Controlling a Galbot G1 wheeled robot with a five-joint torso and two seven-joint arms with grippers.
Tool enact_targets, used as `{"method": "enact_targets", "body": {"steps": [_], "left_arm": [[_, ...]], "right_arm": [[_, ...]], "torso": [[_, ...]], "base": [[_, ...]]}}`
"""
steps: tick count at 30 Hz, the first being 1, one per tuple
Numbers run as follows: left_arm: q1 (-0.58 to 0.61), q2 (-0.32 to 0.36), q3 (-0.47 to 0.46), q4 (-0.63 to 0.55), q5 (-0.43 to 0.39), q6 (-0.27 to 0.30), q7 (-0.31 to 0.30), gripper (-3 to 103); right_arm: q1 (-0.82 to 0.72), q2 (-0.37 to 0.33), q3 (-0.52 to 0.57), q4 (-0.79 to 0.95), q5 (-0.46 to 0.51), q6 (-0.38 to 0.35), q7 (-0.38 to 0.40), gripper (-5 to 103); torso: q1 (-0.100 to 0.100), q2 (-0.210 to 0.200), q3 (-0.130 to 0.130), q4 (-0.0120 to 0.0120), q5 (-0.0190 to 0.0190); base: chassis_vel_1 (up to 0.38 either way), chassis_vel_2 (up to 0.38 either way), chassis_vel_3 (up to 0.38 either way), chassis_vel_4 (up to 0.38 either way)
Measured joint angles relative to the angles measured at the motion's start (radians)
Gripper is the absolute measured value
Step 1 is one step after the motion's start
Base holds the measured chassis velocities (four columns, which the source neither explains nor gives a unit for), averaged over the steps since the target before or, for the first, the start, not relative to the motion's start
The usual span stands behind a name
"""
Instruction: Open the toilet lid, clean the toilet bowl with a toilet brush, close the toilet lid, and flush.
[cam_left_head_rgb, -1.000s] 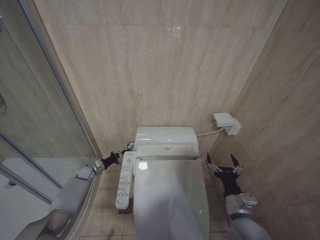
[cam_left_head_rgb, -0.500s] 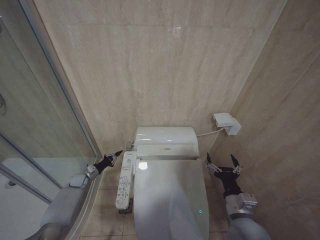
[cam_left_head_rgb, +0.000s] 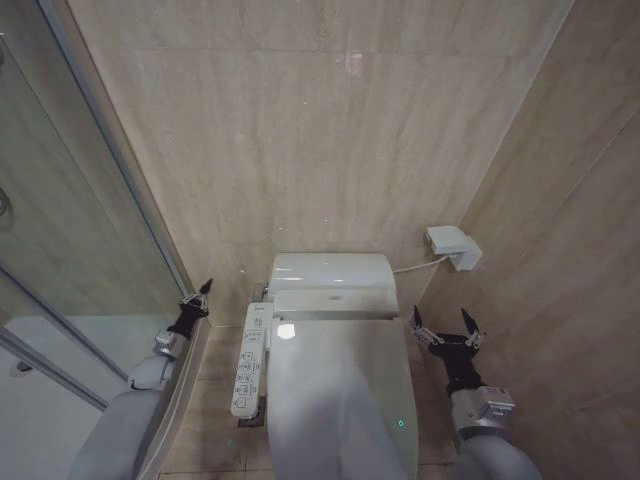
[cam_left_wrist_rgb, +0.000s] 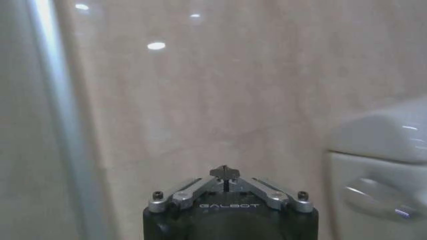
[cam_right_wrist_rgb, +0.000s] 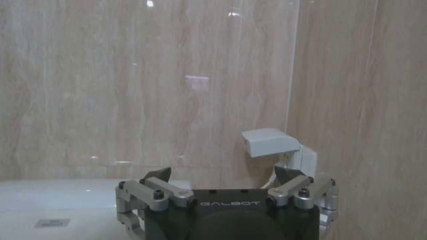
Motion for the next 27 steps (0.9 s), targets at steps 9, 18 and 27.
{"method": "enact_targets", "body": {"steps": [9,18,27], "left_arm": [[0.092,-0.022,-0.002,-0.239,0.008,0.171,-0.237,0],[0.241,-0.038,-0.017,-0.509,0.009,0.329,-0.301,11],[0.379,-0.035,-0.049,-0.669,0.027,0.396,-0.346,38]], "right_arm": [[0.0,0.0,0.0,0.0,0.0,0.0,0.0,100],[0.0,0.0,0.0,0.0,0.0,0.0,0.0,100],[0.0,0.0,0.0,0.0,0.0,0.0,0.0,100]], "torso": [[0.0,0.0,0.0,0.0,0.0],[0.0,0.0,0.0,0.0001,0.0001],[0.0,0.0,0.0,0.0,0.0]], "base": [[0.0,0.0,0.0,0.0],[0.0,0.0,0.0,0.0],[0.0,0.0,0.0,0.0]]}}
